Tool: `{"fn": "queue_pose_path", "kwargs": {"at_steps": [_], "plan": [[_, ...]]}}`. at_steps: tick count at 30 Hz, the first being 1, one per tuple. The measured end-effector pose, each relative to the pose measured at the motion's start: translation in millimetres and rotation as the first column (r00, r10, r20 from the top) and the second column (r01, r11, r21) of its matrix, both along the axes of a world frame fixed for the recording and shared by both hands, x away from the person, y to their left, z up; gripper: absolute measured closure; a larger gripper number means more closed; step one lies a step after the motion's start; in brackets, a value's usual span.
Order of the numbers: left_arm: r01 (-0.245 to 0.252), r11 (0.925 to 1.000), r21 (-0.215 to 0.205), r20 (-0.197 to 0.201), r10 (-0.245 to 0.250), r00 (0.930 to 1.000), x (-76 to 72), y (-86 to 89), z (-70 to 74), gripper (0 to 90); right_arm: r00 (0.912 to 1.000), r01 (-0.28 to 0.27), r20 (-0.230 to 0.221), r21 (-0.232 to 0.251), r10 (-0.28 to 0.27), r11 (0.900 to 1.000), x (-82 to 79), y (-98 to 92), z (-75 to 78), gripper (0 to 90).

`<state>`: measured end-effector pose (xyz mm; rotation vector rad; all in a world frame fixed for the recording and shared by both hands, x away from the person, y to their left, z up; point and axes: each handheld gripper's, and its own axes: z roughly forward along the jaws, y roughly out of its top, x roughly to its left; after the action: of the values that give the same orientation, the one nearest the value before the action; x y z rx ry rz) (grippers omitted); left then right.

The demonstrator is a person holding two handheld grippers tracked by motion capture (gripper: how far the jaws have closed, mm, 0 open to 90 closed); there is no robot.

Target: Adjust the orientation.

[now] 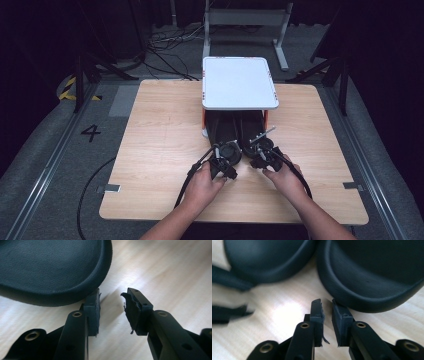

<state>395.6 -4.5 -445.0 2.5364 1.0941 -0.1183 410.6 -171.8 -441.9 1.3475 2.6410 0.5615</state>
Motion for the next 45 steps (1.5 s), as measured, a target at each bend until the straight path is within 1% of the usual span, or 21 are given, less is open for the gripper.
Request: {"fn": "queue_pose_path", "kwargs": {"at_steps": [4,8,11,12,14,17,19,23,24,25,27,32,33,35,36,37,39,40,41,43,45], "plan": [[-0.040,0.9991,0.016,0.019,0.040,0.9990,4.9,2.4,1.3,66.5,0.9998,-0.021,0.002,0.007,0.021,1.000,-9.6,-3.6,2.2,77.2],[-0.088,0.9955,0.036,0.068,0.086,0.9940,14.8,5.9,4.1,68.8,0.9999,-0.014,0.009,0.030,0.014,0.999,-16.2,-10.2,5.9,77.0],[-0.106,0.9942,0.020,0.056,0.105,0.9929,24.6,9.7,3.4,71.4,0.9999,-0.002,0.013,0.035,0.001,0.999,-15.6,-16.0,7.4,76.9],[-0.111,0.9932,0.033,0.068,0.109,0.9917,26.4,10.3,3.0,71.2,0.9999,0.002,0.017,0.037,-0.003,0.999,-14.7,-18.0,7.6,77.0],[-0.128,0.9911,0.036,0.075,0.125,0.9894,31.0,13.7,0.6,70.9,0.9997,0.019,0.013,0.051,-0.020,0.998,-11.6,-22.0,8.2,77.0],[-0.151,0.9883,0.020,0.073,0.149,0.9861,36.2,18.2,-0.9,71.0,0.9993,0.036,-0.001,0.068,-0.036,0.997,-6.0,-22.7,6.6,77.7],[-0.157,0.9867,0.043,0.084,0.153,0.9847,40.0,19.1,-0.2,71.0,0.9994,0.031,-0.020,0.073,-0.029,0.997,-2.0,-19.6,3.0,78.3],[-0.164,0.9856,0.042,0.077,0.160,0.9841,47.4,19.8,0.1,71.3,0.9992,0.028,-0.029,0.067,-0.026,0.997,6.2,-10.4,-2.2,79.4],[-0.176,0.9836,0.040,0.078,0.172,0.9820,47.6,19.7,-0.2,70.9,0.9991,0.032,-0.030,0.069,-0.030,0.997,9.6,-9.5,-2.3,80.4],[-0.175,0.9837,0.043,0.085,0.171,0.9816,48.5,20.4,-0.2,70.5,0.9983,0.035,-0.050,0.075,-0.031,0.997,13.4,-9.0,-2.3,80.6],[-0.180,0.9834,0.024,0.069,0.178,0.9816,50.8,24.6,0.4,70.6,0.9976,0.036,-0.062,0.091,-0.030,0.995,19.3,-8.3,-1.9,82.0],[-0.247,0.9690,-0.013,0.057,0.247,0.9673,59.7,37.5,0.6,69.9,0.9959,0.031,-0.088,0.089,-0.023,0.996,33.1,-0.7,-5.3,83.3],[-0.249,0.9685,-0.016,0.048,0.249,0.9673,59.5,38.7,0.4,69.9,0.9951,0.033,-0.096,0.087,-0.024,0.996,34.4,1.5,-6.0,81.7],[-0.232,0.9726,-0.014,0.057,0.232,0.9710,55.3,38.2,1.6,69.6,0.9944,0.022,-0.105,0.085,-0.012,0.996,31.9,4.4,-5.6,78.6],[-0.219,0.9757,-0.011,0.062,0.219,0.9737,51.2,37.5,4.0,69.5,0.9945,0.009,-0.105,0.080,-0.001,0.997,28.0,5.7,-4.4,78.1],[-0.210,0.9774,-0.022,0.051,0.211,0.9761,49.4,37.7,5.3,69.5,0.9956,-0.003,-0.093,0.069,0.010,0.998,21.7,5.9,-2.1,77.6],[-0.199,0.9791,-0.042,0.020,0.200,0.9796,47.4,33.6,5.5,69.5,0.9969,-0.005,-0.078,0.099,0.013,0.995,14.4,3.0,2.4,77.6],[-0.184,0.9824,-0.033,0.029,0.185,0.9824,48.2,31.8,5.1,69.5,0.9971,0.000,-0.075,0.114,0.008,0.994,13.3,2.0,4.0,77.7],[-0.184,0.9824,-0.033,0.029,0.185,0.9824,48.2,31.8,5.1,69.5,0.9971,0.000,-0.075,0.114,0.008,0.994,13.3,2.0,4.0,77.7],[-0.163,0.9864,-0.019,0.012,0.163,0.9865,50.9,22.8,0.3,69.5,0.9981,0.019,-0.060,0.143,-0.010,0.990,14.9,0.9,6.4,78.6],[-0.175,0.9844,-0.024,0.015,0.175,0.9845,53.4,19.3,-1.5,69.6,0.9975,0.044,-0.060,0.136,-0.036,0.990,23.3,-1.4,4.3,81.5]]}}
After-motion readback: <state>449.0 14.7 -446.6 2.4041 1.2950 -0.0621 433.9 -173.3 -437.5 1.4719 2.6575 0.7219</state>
